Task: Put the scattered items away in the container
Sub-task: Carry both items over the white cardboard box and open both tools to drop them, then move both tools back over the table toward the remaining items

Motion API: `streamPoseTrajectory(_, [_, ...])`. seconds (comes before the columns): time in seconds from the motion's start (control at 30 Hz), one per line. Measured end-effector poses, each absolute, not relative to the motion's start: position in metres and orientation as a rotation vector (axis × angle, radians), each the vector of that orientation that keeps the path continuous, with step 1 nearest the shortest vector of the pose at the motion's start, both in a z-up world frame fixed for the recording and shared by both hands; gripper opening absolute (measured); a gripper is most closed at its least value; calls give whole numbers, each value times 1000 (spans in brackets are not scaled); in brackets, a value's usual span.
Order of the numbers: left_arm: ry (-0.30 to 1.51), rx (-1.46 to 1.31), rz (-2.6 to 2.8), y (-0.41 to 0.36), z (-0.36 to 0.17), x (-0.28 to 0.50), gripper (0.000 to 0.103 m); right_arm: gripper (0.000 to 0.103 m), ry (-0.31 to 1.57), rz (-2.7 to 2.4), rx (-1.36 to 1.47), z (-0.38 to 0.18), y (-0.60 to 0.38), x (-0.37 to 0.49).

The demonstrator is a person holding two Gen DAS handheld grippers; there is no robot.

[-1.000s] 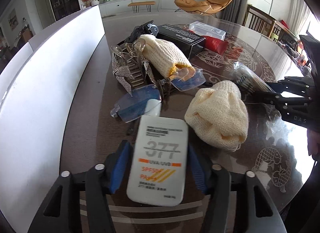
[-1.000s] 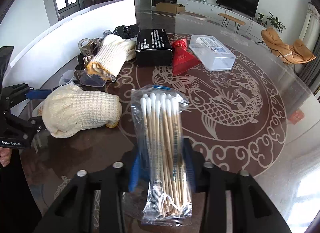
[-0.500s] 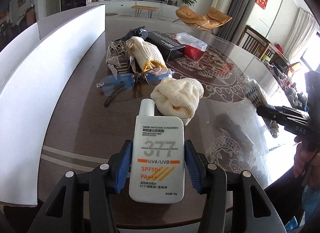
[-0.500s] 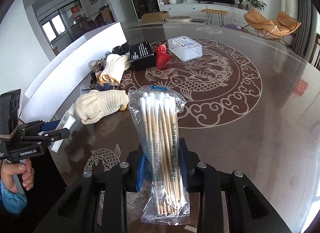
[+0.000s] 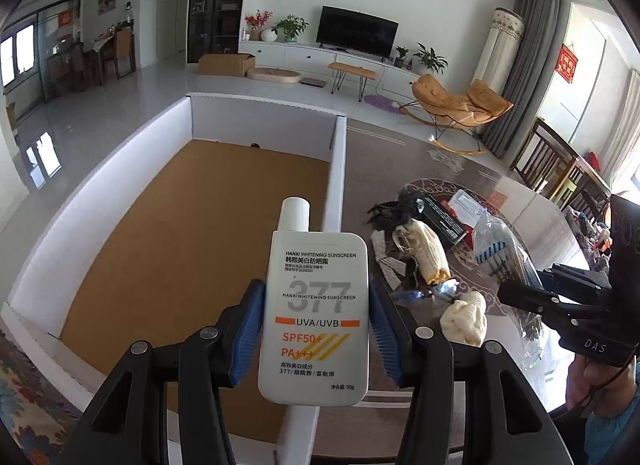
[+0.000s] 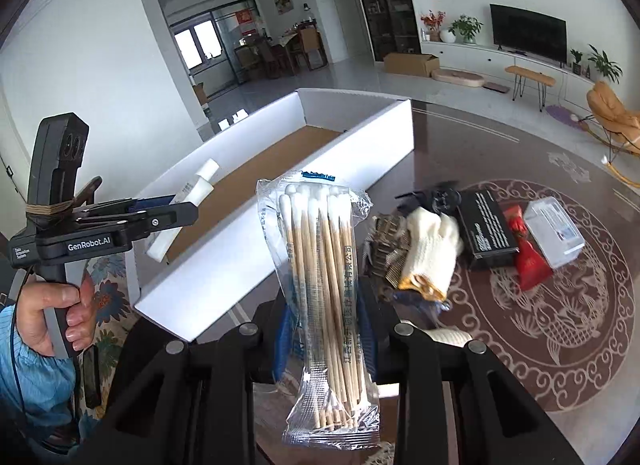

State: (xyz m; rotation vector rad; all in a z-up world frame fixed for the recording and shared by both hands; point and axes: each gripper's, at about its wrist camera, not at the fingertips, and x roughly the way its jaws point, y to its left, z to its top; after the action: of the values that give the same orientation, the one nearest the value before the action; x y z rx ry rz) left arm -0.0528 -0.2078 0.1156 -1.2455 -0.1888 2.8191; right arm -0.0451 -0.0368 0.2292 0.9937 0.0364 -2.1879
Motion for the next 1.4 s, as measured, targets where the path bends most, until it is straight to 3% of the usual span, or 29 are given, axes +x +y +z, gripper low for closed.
streamPoseTrajectory(0.2, [-201,-1310,2902,-288,137,-103,51,30,122,-2129,946,266,-162,-103])
streamPoseTrajectory(0.4, [-240,-1390,2842,-323,135,-185,51,30,149,-2167,1081,268,-231,-202])
streamPoseTrajectory(0.8, [-276,-1619,2745,-343,50,-304,52,31,160,-2207,1415,192,-289,-351])
streamPoseTrajectory(0.87, [-302,-1689,2713,-345,32,-311,59,40,166,-2205,1439,181,-293,-359])
streamPoseTrajectory(0.93, [-313,-1789,2708,-347,19,-314,77,83,178,-2190,1454,173,-294,-360])
streamPoseTrajectory(1.03, [-285,-1798,2751,-343,19,-304,77,83,180,-2169,1435,174,-288,-357])
streamPoseTrajectory(1.2, [-208,-1631,2844,-314,64,-266,77,83,141,-2177,1304,209,-250,-330])
streamPoseTrajectory(1.4, [-35,-1443,2757,-223,122,-190,77,83,23,-2245,1082,257,-128,-228])
